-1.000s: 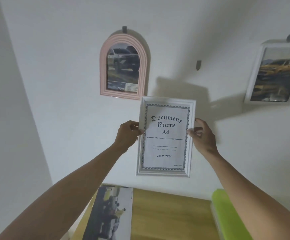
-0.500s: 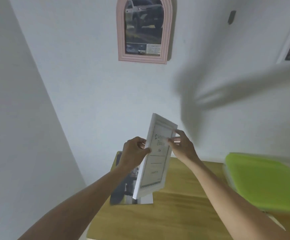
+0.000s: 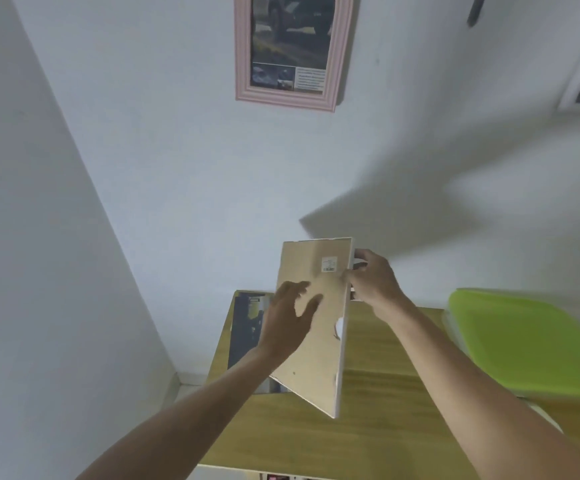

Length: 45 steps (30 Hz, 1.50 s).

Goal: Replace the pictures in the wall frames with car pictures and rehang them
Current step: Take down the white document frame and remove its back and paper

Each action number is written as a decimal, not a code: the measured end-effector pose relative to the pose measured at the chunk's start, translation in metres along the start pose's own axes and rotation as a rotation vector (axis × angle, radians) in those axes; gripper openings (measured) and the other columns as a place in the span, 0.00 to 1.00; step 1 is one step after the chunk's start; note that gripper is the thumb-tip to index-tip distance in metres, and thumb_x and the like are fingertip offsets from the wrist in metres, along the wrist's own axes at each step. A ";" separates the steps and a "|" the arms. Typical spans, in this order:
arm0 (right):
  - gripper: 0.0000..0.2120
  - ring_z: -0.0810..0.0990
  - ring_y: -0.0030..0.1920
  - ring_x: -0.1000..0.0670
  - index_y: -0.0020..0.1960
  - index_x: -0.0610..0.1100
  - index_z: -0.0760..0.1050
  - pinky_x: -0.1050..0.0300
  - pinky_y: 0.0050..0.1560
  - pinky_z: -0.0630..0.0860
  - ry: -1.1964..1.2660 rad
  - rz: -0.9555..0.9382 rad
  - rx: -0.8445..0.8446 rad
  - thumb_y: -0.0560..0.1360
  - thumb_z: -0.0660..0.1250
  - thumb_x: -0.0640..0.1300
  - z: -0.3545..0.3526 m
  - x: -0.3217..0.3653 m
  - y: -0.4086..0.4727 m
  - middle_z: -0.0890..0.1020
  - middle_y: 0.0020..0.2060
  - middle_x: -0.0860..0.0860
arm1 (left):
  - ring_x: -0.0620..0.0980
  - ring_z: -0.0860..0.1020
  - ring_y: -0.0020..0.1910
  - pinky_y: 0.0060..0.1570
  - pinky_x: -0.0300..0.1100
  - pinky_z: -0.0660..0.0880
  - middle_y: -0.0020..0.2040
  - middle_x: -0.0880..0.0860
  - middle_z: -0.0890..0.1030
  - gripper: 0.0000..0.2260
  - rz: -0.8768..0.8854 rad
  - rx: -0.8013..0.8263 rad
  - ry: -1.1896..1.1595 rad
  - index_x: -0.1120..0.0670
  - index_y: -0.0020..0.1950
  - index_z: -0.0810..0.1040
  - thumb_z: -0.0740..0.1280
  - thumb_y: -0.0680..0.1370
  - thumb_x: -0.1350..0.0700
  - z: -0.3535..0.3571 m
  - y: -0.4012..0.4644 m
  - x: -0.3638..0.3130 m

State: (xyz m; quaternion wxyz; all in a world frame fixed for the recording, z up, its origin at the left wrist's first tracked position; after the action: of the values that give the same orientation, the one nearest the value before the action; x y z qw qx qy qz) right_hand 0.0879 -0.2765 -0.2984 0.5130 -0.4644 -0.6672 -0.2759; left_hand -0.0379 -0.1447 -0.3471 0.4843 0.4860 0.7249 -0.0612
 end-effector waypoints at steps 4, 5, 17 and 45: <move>0.17 0.85 0.40 0.45 0.58 0.46 0.79 0.48 0.44 0.83 0.118 0.093 0.094 0.74 0.69 0.31 -0.030 -0.036 0.003 0.86 0.43 0.47 | 0.54 0.70 0.69 0.67 0.53 0.69 0.70 0.54 0.70 0.26 -0.367 0.107 0.086 0.55 0.74 0.65 0.64 0.80 0.46 0.008 0.009 0.078; 0.17 0.85 0.41 0.45 0.58 0.47 0.79 0.46 0.48 0.83 0.131 0.119 0.108 0.74 0.69 0.31 -0.036 -0.048 0.005 0.86 0.42 0.48 | 0.55 0.71 0.69 0.66 0.51 0.70 0.70 0.55 0.71 0.26 -0.436 0.179 0.066 0.55 0.75 0.64 0.64 0.80 0.46 0.014 0.007 0.094; 0.14 0.86 0.49 0.46 0.63 0.43 0.79 0.53 0.48 0.80 0.190 0.308 0.058 0.78 0.69 0.40 -0.075 -0.174 0.055 0.87 0.50 0.47 | 0.51 0.81 0.41 0.40 0.43 0.80 0.48 0.57 0.85 0.09 -0.835 0.457 -0.370 0.57 0.55 0.81 0.65 0.79 0.65 0.080 -0.016 0.130; 0.16 0.80 0.46 0.41 0.50 0.42 0.80 0.49 0.45 0.78 -0.417 0.285 0.032 0.70 0.59 0.30 -0.027 -0.299 0.063 0.83 0.43 0.44 | 0.56 0.80 0.57 0.52 0.44 0.76 0.56 0.54 0.84 0.14 -0.871 0.223 0.360 0.55 0.56 0.84 0.65 0.74 0.62 0.137 -0.049 0.184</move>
State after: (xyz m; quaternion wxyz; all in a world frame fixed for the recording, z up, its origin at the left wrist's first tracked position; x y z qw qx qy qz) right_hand 0.1685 -0.3737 -0.5777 0.4053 -0.5927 -0.6904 -0.0885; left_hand 0.0015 -0.1279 -0.5779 0.2253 0.1892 0.9223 -0.2506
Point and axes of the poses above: each hand's wrist, its own y-axis towards the middle knuckle, its own z-axis out of the palm, x = y × z, the point moved 8 cm from there along y, towards the middle knuckle
